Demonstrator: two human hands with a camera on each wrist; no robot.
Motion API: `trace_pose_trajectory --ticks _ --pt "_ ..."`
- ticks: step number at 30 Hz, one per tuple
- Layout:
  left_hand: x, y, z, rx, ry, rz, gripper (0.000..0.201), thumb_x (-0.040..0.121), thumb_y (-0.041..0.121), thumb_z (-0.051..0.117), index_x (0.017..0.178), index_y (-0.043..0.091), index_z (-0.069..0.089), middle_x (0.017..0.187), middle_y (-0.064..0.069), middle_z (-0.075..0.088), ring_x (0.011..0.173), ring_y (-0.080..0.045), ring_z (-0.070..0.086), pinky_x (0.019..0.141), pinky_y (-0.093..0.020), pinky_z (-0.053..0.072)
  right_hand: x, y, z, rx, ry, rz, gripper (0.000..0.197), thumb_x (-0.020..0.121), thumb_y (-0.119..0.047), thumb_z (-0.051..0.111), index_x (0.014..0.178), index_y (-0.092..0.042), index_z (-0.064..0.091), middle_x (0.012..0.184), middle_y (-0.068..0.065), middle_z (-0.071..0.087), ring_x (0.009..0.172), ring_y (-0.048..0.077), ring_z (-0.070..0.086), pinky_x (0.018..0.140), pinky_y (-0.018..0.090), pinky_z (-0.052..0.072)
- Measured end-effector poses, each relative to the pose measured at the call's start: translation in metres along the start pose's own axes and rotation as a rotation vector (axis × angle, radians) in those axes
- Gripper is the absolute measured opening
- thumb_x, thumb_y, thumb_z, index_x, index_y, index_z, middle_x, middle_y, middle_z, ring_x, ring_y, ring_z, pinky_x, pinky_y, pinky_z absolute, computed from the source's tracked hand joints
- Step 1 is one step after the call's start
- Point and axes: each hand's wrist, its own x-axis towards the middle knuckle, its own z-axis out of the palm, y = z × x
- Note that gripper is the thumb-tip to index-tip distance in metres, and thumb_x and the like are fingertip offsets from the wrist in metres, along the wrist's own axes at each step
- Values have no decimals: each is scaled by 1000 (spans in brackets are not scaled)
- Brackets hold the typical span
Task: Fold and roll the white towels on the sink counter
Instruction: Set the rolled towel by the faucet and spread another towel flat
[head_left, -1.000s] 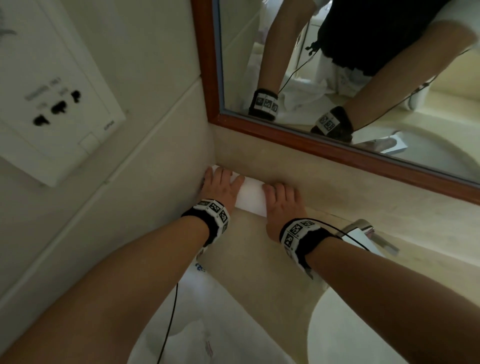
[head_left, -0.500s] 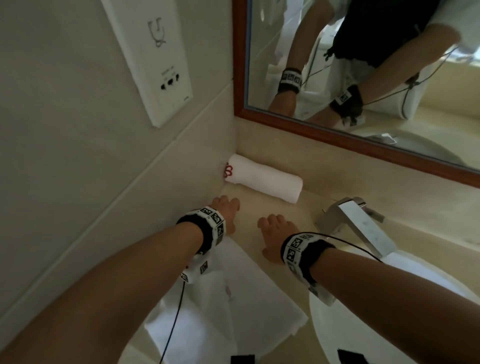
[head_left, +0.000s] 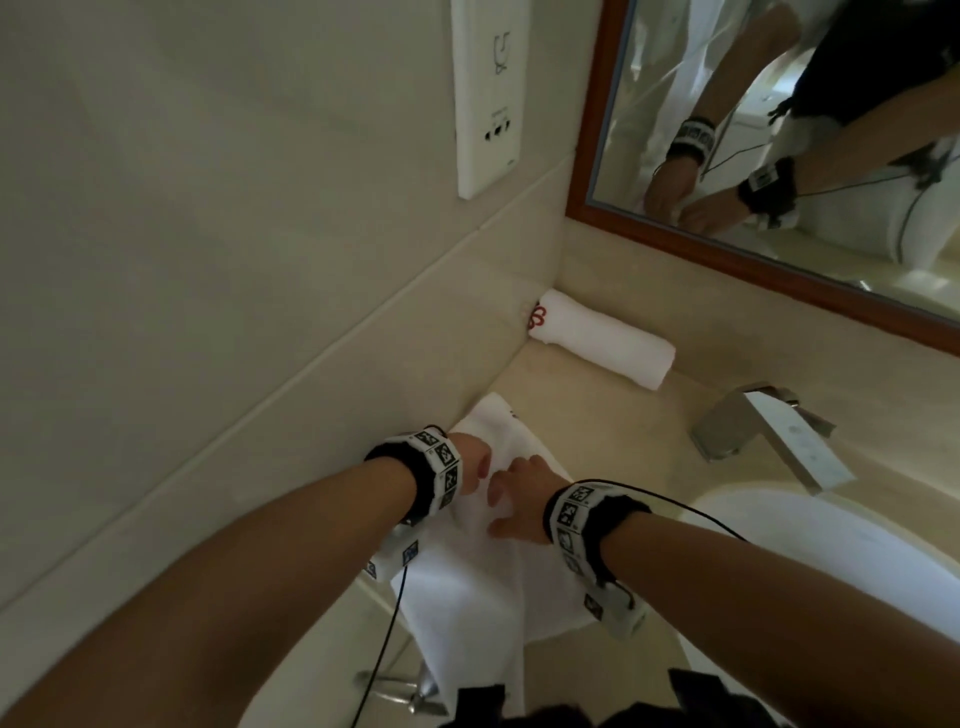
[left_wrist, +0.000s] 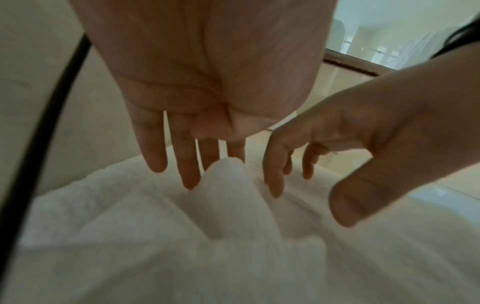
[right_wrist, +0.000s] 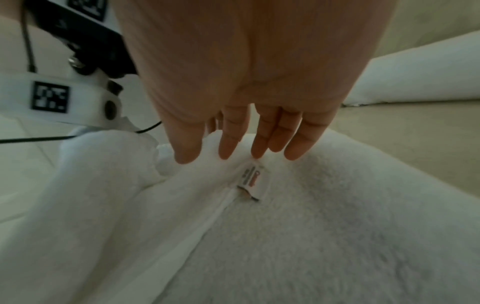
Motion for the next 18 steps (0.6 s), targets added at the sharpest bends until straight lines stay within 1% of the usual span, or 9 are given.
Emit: trace_pose_trajectory --ticks 2,5,6,8,11,12,14,16,18 --pt "-13 6 4 -16 -43 4 42 84 20 63 125 18 51 125 -6 56 112 -27 55 92 -33 46 -7 -1 3 55 32 27 73 75 -54 68 136 -29 38 135 5 41 124 26 37 105 42 37" --pt "-34 12 19 79 2 -17 44 80 35 65 121 25 53 123 -5 56 117 -28 52 98 -39 46 -20 0 7 -14 -8 12 99 68 -61 72 147 -28 23 141 2 36 129 26 31 108 44 34" --pt "-43 15 24 112 16 -49 44 82 35 63 124 24 53 126 -7 54 122 -28 47 101 -40 43 -27 -2 9 -55 -1 5 103 66 -63 72 147 -27 21 142 3 35 130 26 30 108 45 34" --pt "-58 22 28 138 115 -84 36 89 27 56 123 18 55 127 -9 53 125 -28 43 102 -38 41 -38 -5 16 -10 54 5 110 63 -65 72 149 -26 16 145 3 30 133 27 27 110 43 31" --pt "-93 42 23 76 326 -62 28 91 24 51 116 14 56 123 -8 57 118 -27 50 94 -37 43 -66 -14 26 292 163 -13 118 61 -58 78 150 -26 7 149 0 22 138 26 23 112 40 27" --pt "-105 48 21 12 410 -54 27 90 24 49 114 13 56 121 -8 58 113 -27 53 91 -36 44 -77 -18 26 359 194 -57 117 61 -55 80 149 -27 9 149 -1 22 137 25 26 112 38 27" --pt "-129 65 23 -142 558 -53 26 91 24 49 113 11 55 118 -9 57 107 -29 56 89 -38 45 -106 -25 30 462 236 -128 103 66 -45 82 145 -25 20 143 0 31 130 22 38 105 29 32" --pt "-153 85 23 -252 685 4 27 90 21 49 115 9 53 117 -11 55 104 -31 55 89 -40 44 -132 -30 30 510 250 -103 74 81 -34 72 141 -17 33 136 4 45 123 22 46 96 25 34" --pt "-169 103 23 -326 814 69 27 88 18 53 113 6 54 114 -13 55 101 -31 55 86 -38 44 -153 -32 24 528 308 -65 43 92 -26 57 130 -8 50 128 12 56 117 27 53 92 27 40"
